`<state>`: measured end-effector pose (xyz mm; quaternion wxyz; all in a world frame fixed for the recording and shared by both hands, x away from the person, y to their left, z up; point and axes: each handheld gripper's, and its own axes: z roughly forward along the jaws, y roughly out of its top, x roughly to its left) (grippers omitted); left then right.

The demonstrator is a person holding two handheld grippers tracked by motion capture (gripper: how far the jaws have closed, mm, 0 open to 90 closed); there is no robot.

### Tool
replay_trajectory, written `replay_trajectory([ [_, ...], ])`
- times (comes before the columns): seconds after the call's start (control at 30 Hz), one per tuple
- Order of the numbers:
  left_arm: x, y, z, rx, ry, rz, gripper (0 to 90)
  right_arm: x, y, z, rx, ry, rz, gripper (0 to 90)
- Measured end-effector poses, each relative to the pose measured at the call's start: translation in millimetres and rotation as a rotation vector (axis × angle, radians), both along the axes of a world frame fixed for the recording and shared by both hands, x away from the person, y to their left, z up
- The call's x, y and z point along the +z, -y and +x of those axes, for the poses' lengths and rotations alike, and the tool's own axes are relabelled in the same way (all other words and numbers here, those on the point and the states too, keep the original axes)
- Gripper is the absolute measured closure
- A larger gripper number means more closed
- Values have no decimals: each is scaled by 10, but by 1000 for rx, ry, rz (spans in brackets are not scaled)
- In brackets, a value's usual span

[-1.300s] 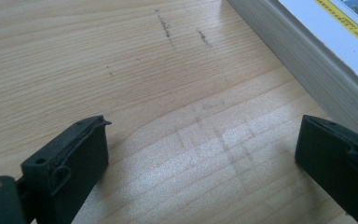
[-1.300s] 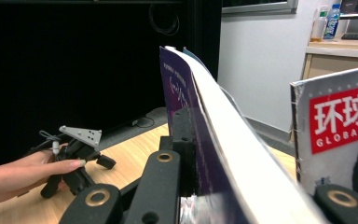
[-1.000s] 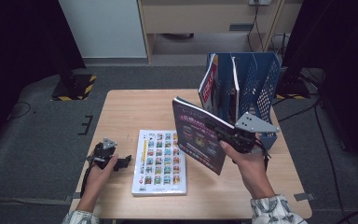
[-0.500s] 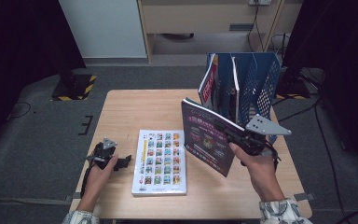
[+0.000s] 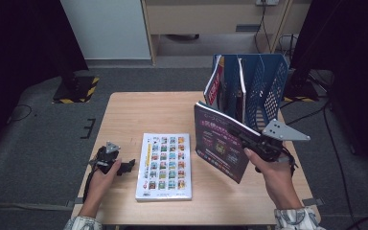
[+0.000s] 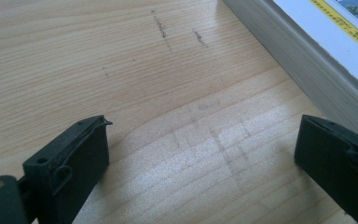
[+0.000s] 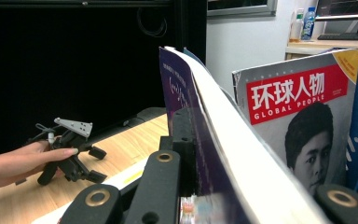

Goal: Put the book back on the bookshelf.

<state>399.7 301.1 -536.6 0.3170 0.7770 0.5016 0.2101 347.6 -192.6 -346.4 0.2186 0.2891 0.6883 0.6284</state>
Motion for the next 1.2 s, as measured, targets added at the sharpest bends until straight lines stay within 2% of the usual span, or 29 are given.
replay_trajectory([
  [0.7,0,1,-4,-3,-1,1,21,38,315,-172,-19,-6,-7,840],
  [1.2,0,2,-3,-2,-1,1,21,-20,529,-256,-20,-30,-20,840],
])
